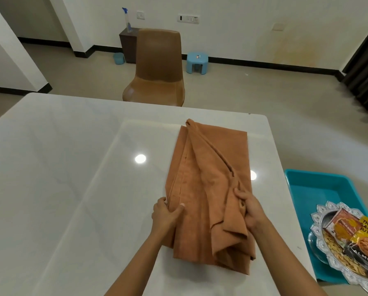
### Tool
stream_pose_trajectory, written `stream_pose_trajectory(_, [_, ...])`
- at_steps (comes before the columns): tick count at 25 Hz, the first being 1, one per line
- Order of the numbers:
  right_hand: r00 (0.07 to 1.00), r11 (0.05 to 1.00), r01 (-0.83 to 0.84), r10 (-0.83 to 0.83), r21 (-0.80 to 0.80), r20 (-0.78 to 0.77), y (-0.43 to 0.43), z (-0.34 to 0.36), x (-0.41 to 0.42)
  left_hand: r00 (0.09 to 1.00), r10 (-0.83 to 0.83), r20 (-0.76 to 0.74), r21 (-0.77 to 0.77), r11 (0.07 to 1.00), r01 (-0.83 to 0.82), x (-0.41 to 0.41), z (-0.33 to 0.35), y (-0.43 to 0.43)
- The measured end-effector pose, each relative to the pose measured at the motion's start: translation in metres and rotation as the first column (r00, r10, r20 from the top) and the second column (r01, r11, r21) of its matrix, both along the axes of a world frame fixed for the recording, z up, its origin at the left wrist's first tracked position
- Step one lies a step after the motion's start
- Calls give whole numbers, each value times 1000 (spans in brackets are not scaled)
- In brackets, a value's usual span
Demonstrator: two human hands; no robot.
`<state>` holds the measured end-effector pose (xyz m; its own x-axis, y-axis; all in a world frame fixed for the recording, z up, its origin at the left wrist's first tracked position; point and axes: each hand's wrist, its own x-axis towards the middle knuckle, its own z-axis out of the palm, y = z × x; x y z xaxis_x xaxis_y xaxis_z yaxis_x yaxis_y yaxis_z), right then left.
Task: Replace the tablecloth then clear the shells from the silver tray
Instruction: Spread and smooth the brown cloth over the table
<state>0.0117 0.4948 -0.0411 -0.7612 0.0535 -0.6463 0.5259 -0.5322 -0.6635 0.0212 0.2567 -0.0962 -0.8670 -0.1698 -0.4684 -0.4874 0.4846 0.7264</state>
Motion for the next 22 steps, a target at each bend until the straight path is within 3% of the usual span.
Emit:
stream_pose_trajectory(2, [995, 996, 92, -92, 8, -42, 45, 4, 3, 1000, 18, -15, 82, 997, -16, -2, -3, 5])
stream_pose_trajectory(7, [962, 928, 267, -274, 259, -9, 149, -9, 23, 999, 29, -42, 22, 999, -28, -9, -15, 1])
stream_pose_trajectory(10, [950, 879, 263, -308, 398, 53, 173, -15, 39, 999, 4, -49, -110, 994, -10, -9, -14, 1])
stream_pose_trajectory(13, [930, 753, 198, -346, 627, 122, 176, -32, 50, 996, -63, -67, -205, 978, 48, -7, -12, 0])
stream_pose_trajectory(17, [977, 558, 29, -190, 829, 93, 156, -39, 53, 974, -158, -162, -69, 987, 148, -9, -3, -12])
stream_pose_trajectory(19, [989, 458, -7, -129, 889, 74, 148, -39, 50, 965, -97, -245, -93, 993, 76, -19, 8, -35])
stream_pose_trajectory(22, [982, 439, 27, -179, 898, 58, 152, -40, 49, 936, -8, -351, -241, 967, -82, -35, 32, -96])
